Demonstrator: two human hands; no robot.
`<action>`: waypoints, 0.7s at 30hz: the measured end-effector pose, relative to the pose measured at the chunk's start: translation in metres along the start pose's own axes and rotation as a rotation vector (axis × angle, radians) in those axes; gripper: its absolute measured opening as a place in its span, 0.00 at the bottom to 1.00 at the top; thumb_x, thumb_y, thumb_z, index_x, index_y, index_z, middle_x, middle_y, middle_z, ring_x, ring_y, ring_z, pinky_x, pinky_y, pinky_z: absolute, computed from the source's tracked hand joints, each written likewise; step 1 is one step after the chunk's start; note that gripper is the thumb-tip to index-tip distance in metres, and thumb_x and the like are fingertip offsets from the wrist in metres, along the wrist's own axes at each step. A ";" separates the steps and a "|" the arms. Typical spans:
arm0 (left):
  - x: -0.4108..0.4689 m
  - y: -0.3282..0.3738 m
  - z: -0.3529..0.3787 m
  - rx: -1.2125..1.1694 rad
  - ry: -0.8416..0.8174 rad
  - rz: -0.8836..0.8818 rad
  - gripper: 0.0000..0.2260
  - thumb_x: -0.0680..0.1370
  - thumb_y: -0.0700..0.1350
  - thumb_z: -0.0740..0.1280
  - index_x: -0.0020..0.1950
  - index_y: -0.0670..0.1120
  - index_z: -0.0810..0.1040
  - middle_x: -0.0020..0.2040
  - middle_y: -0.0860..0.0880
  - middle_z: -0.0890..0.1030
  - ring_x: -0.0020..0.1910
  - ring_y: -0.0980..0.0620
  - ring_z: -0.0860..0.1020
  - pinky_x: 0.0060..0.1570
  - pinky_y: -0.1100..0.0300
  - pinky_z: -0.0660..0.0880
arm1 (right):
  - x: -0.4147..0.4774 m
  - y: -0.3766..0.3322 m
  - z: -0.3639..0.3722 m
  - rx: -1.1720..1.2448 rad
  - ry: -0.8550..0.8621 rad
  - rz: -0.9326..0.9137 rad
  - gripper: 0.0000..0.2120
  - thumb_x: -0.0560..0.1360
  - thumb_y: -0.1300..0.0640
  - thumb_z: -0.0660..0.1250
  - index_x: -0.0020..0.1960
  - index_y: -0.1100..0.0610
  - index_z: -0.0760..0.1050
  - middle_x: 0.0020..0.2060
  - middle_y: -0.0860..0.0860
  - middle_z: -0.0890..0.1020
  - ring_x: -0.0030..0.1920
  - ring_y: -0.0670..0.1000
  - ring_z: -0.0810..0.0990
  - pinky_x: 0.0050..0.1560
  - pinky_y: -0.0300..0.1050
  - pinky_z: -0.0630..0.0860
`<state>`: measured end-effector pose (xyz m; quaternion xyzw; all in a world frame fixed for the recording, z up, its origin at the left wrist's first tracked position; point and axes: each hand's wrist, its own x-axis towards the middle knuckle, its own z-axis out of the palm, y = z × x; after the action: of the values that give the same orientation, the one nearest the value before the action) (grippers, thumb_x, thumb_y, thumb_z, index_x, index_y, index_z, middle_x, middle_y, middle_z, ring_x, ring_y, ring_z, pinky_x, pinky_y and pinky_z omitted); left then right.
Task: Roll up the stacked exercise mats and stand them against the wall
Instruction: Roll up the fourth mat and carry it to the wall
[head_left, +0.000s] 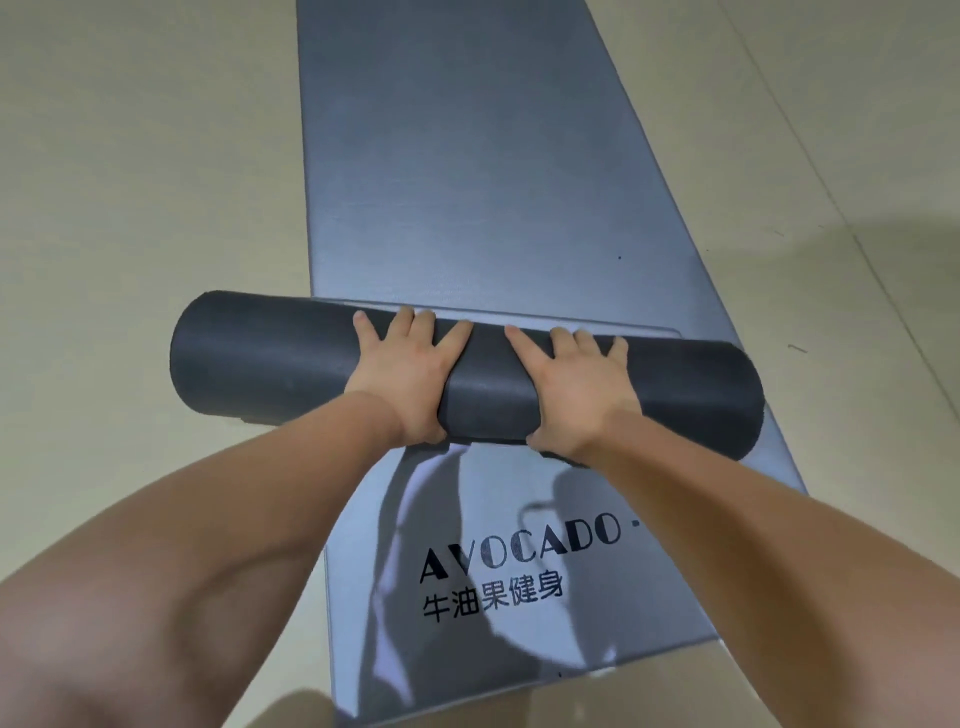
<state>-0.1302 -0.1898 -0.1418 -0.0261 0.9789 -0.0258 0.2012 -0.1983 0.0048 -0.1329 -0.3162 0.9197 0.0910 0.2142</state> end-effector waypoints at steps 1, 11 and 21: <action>-0.012 0.003 0.003 -0.010 -0.017 0.007 0.59 0.60 0.71 0.75 0.81 0.54 0.46 0.74 0.41 0.63 0.75 0.38 0.59 0.70 0.23 0.53 | -0.011 -0.005 0.003 0.008 -0.029 0.001 0.62 0.66 0.41 0.78 0.83 0.42 0.38 0.73 0.58 0.66 0.74 0.62 0.64 0.74 0.74 0.57; -0.071 0.020 0.005 -0.060 -0.218 0.088 0.54 0.55 0.67 0.78 0.75 0.56 0.57 0.62 0.46 0.72 0.63 0.43 0.71 0.64 0.31 0.65 | -0.068 -0.021 0.014 0.127 -0.181 -0.048 0.66 0.63 0.39 0.81 0.82 0.37 0.35 0.77 0.56 0.65 0.77 0.61 0.63 0.77 0.72 0.55; -0.040 0.003 -0.019 -0.190 -0.296 0.039 0.63 0.59 0.64 0.81 0.83 0.58 0.46 0.84 0.47 0.51 0.82 0.45 0.52 0.76 0.32 0.47 | -0.071 -0.035 0.030 -0.054 -0.004 -0.090 0.75 0.60 0.32 0.81 0.76 0.38 0.19 0.82 0.60 0.33 0.82 0.68 0.35 0.72 0.82 0.38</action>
<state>-0.1007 -0.1835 -0.1089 -0.0298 0.9370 0.0749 0.3400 -0.1159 0.0255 -0.1288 -0.3627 0.9013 0.1067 0.2115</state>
